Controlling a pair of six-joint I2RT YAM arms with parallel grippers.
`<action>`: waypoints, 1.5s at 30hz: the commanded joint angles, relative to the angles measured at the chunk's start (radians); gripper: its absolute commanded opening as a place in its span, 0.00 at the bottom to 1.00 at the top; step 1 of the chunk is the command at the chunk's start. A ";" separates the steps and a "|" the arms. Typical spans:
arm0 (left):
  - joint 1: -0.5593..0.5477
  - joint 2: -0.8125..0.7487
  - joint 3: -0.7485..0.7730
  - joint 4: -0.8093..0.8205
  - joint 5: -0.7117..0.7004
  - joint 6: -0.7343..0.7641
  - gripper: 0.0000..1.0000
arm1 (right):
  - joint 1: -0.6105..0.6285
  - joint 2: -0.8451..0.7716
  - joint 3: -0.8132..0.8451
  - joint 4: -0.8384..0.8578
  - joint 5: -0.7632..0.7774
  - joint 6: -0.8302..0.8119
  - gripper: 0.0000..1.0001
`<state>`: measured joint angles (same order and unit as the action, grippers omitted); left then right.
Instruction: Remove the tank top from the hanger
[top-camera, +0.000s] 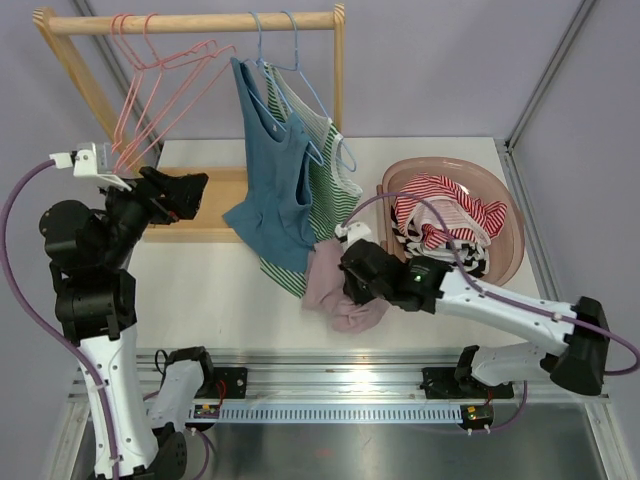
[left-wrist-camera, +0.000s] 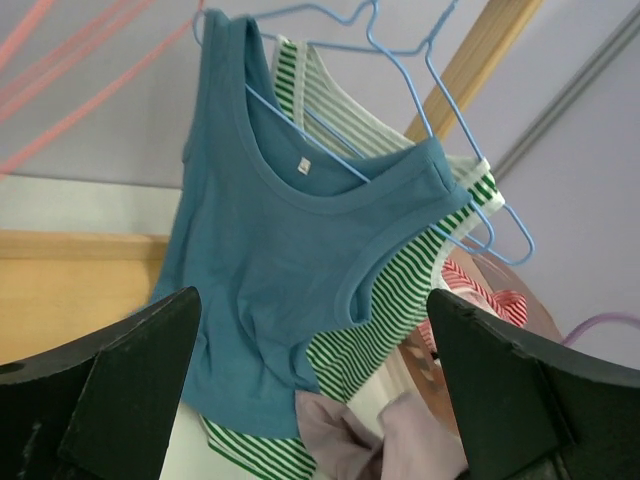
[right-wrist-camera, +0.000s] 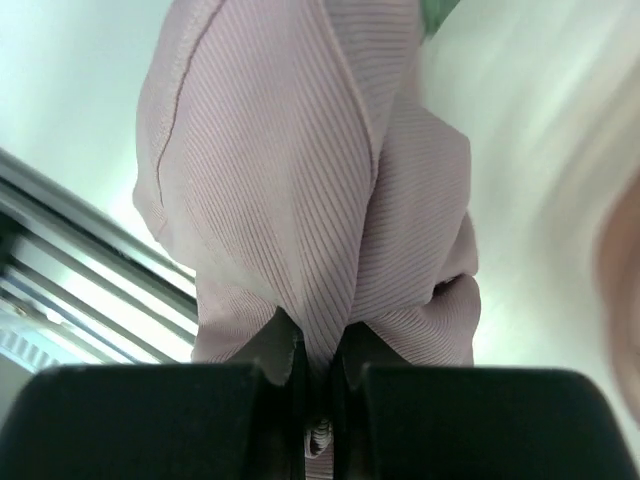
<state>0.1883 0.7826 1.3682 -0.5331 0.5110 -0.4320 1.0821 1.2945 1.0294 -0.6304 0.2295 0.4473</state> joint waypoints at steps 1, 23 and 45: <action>-0.032 0.018 -0.047 0.073 0.090 -0.028 0.99 | 0.009 -0.109 0.119 -0.144 0.220 -0.024 0.00; -0.116 0.107 0.025 0.055 0.138 -0.020 0.99 | -0.612 -0.108 0.577 -0.253 0.409 -0.258 0.00; -0.552 0.461 0.463 -0.177 -0.561 0.111 0.99 | -0.884 -0.067 0.219 0.012 0.101 -0.081 0.99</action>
<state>-0.3359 1.2293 1.7985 -0.7265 0.0761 -0.3408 0.1997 1.3972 1.2552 -0.7010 0.4137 0.3267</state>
